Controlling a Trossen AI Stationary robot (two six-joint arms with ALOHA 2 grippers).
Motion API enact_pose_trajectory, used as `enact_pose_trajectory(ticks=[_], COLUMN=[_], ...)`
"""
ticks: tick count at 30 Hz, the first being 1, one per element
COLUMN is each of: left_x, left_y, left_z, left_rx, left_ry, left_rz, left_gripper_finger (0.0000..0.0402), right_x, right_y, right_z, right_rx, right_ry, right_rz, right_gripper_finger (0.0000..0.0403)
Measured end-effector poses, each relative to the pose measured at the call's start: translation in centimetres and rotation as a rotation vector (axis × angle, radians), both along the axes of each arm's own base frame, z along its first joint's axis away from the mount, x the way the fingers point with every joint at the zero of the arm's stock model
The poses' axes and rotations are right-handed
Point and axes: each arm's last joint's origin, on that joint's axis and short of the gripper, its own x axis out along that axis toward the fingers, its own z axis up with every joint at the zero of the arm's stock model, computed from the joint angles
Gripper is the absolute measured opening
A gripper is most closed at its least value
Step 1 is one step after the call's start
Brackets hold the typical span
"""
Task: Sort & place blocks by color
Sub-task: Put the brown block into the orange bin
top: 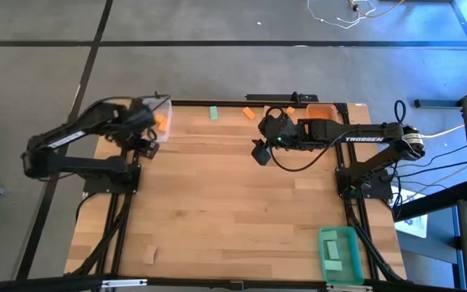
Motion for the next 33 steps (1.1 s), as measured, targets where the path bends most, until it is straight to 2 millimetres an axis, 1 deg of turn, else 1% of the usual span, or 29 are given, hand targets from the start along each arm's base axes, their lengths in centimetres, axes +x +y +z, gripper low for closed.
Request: enact_pose_trajectory(ticks=[3, 6, 10, 14, 17, 22, 27, 30, 33], left_x=[-1.0, -1.8, -1.5, 0.2, 1.9, 4.5, 6.5, 7.4, 7.9], left_y=[-1.9, -3.2, -4.4, -5.3, -6.2, -8.7, -12.6, -15.3, -18.2], left_z=[0.5, 0.9, 1.0, 1.0, 0.8, -0.3, -1.9, -2.8, -3.9], left_rx=[-0.042, -0.093, -0.142, -0.152, -0.191, -0.289, -0.347, -0.385, -0.382], left_ry=[-0.075, -0.134, -0.170, -0.208, -0.229, -0.142, -0.042, -0.028, -0.025], left_rz=[0.001, 0.000, -0.055, -0.163, -0.172, -0.173, -0.109, -0.051, -0.051], left_gripper_finger=[0.0182, 0.0182, 0.0182, 0.0183, 0.0183, 0.0183, 0.0183, 0.0183, 0.0183], right_x=[0.0, 0.0, 0.0, 0.0, 0.0, 0.0, 0.0, 0.0, 0.0], right_y=[0.0, 0.0, 0.0, 0.0, 0.0, 0.0, 0.0, 0.0, 0.0], right_z=[0.0, 0.0, 0.0, 0.0, 0.0, 0.0, 0.0, 0.0, 0.0], right_rx=[-0.001, -0.020, -0.046, -0.066, -0.081, -0.112, -0.143, -0.155, -0.157], right_ry=[0.001, 0.013, 0.030, 0.043, 0.053, 0.075, 0.096, 0.104, 0.105], right_rz=[0.002, 0.022, 0.051, 0.072, 0.089, 0.124, 0.159, 0.172, 0.175], right_gripper_finger=[0.0226, 0.0226, 0.0226, 0.0226, 0.0226, 0.0226, 0.0226, 0.0226, 0.0226])
